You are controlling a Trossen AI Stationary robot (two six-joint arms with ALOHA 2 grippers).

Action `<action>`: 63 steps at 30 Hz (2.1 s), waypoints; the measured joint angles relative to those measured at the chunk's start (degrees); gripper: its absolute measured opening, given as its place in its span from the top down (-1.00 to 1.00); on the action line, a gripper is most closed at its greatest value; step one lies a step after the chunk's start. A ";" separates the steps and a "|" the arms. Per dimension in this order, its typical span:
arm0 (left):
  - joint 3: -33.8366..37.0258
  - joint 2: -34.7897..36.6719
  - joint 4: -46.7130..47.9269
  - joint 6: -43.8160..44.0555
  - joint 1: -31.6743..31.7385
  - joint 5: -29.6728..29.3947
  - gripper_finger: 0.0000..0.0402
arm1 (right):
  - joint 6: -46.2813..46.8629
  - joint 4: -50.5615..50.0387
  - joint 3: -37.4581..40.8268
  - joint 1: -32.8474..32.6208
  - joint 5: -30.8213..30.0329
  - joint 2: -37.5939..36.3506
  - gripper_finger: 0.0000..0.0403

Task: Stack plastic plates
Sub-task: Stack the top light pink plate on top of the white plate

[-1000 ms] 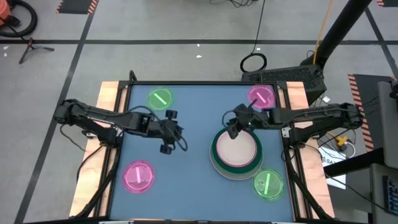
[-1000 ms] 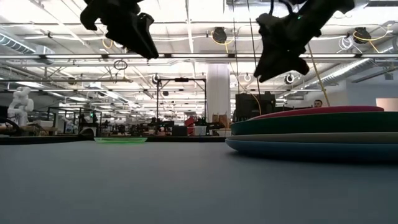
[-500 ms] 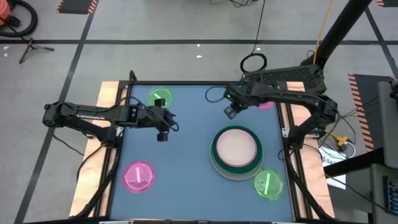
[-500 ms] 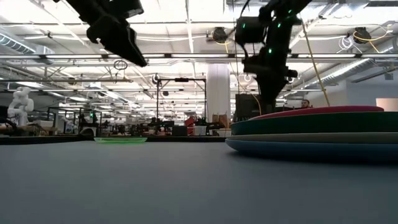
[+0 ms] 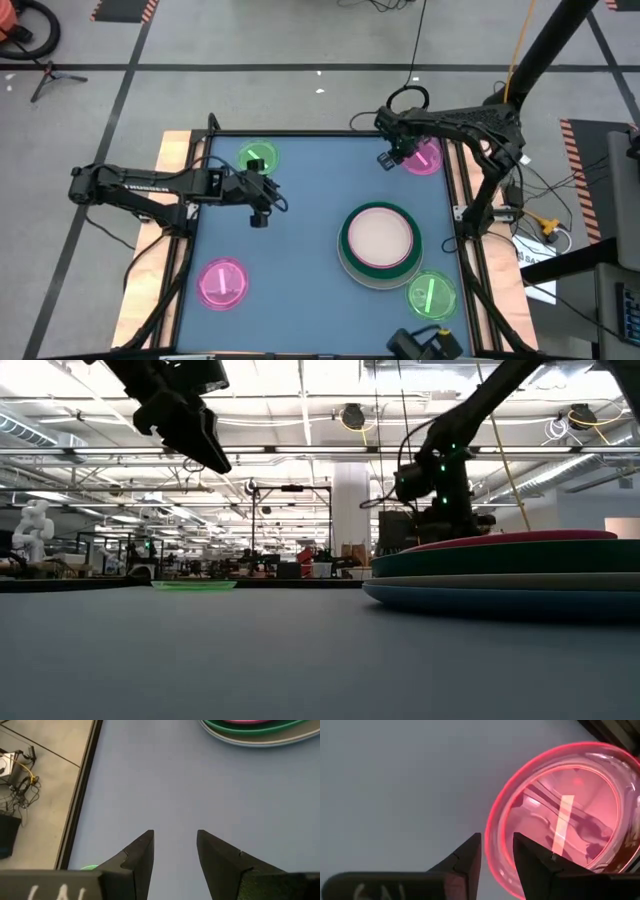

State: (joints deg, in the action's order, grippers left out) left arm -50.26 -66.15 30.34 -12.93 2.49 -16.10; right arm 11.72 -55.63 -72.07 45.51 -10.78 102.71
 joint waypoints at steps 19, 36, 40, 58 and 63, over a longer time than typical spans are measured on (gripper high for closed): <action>-0.09 -0.58 1.55 4.43 -0.03 -0.07 0.22 | 2.58 2.63 0.02 1.41 -1.34 5.45 0.46; -0.09 -0.59 1.17 3.63 -0.03 -0.07 0.22 | 3.46 2.81 0.04 1.39 -1.36 5.45 0.46; -0.09 -0.59 1.17 3.65 -0.03 -0.07 0.22 | 3.45 3.26 0.05 1.39 -1.36 5.45 0.52; -0.09 -0.57 -1.48 2.67 -0.03 -0.07 0.22 | 1.22 4.69 0.09 -4.00 -1.32 -2.53 0.99; -0.09 -0.57 -1.52 2.58 -0.03 -0.07 0.22 | 1.03 4.41 0.09 -9.75 -1.27 -10.83 0.99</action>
State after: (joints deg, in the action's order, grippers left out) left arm -50.35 -66.72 28.82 -10.35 2.46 -16.16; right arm 12.75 -51.22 -71.99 35.76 -12.05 91.88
